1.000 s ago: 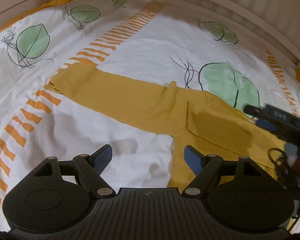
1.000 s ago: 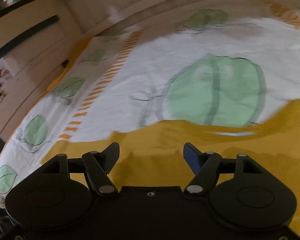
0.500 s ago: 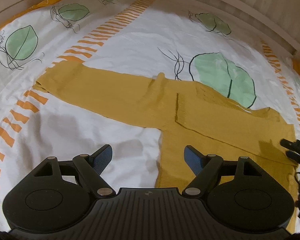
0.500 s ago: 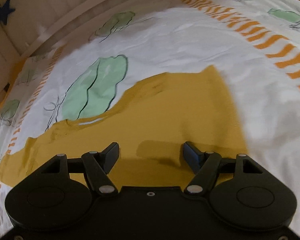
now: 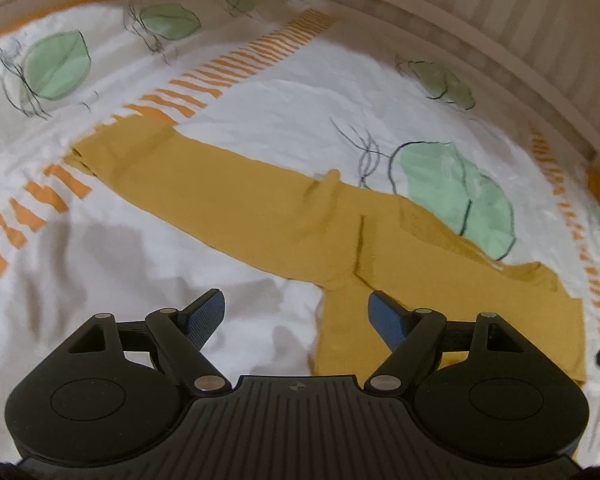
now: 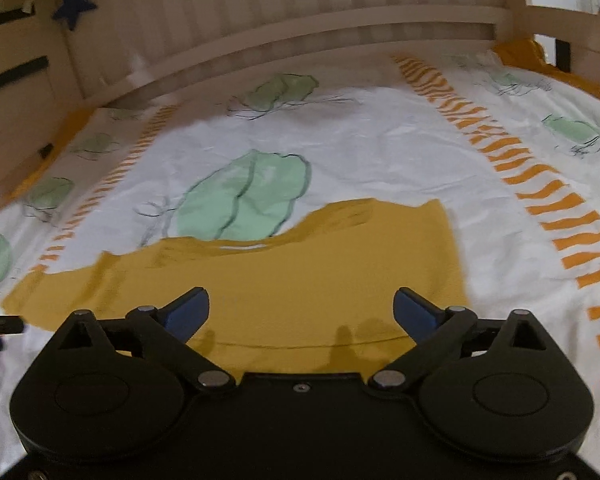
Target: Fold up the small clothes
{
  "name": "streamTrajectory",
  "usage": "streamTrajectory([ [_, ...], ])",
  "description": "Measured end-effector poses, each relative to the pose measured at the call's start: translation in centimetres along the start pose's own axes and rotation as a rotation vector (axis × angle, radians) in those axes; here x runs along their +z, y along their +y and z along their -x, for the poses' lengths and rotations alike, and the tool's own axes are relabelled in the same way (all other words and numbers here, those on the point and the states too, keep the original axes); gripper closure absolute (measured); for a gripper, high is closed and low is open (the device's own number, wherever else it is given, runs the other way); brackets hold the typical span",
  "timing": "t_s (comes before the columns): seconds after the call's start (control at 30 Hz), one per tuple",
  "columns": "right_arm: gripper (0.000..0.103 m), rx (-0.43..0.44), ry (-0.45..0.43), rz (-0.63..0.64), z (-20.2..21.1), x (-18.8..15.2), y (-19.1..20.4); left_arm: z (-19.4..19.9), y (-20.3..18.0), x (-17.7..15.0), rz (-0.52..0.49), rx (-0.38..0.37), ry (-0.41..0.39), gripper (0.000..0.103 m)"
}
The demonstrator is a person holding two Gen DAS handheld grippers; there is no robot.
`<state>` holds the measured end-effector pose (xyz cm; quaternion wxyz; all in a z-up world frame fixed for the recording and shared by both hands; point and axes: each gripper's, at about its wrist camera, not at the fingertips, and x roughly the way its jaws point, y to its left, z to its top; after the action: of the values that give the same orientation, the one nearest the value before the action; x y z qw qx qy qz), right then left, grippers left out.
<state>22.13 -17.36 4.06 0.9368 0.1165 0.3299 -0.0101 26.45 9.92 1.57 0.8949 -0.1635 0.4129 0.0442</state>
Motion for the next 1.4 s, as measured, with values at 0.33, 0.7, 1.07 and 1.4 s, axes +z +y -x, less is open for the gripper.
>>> streamTrajectory([
  [0.33,0.003,0.114,0.129,-0.061,-0.1,-0.8,2.0,-1.5,2.1,0.1,-0.012,0.017,-0.040,0.025],
  [0.7,0.002,0.224,0.058,-0.082,2.0,-0.1,3.1,-3.8,10.1,3.8,0.125,0.103,-0.073,0.025],
  [1.07,0.000,0.282,0.016,-0.059,1.9,-0.1,4.7,-5.9,16.2,8.2,0.290,0.137,-0.106,0.025],
  [1.4,0.000,0.307,0.022,-0.052,0.9,-0.7,6.0,-8.6,19.1,9.2,0.376,0.094,-0.127,0.025],
])
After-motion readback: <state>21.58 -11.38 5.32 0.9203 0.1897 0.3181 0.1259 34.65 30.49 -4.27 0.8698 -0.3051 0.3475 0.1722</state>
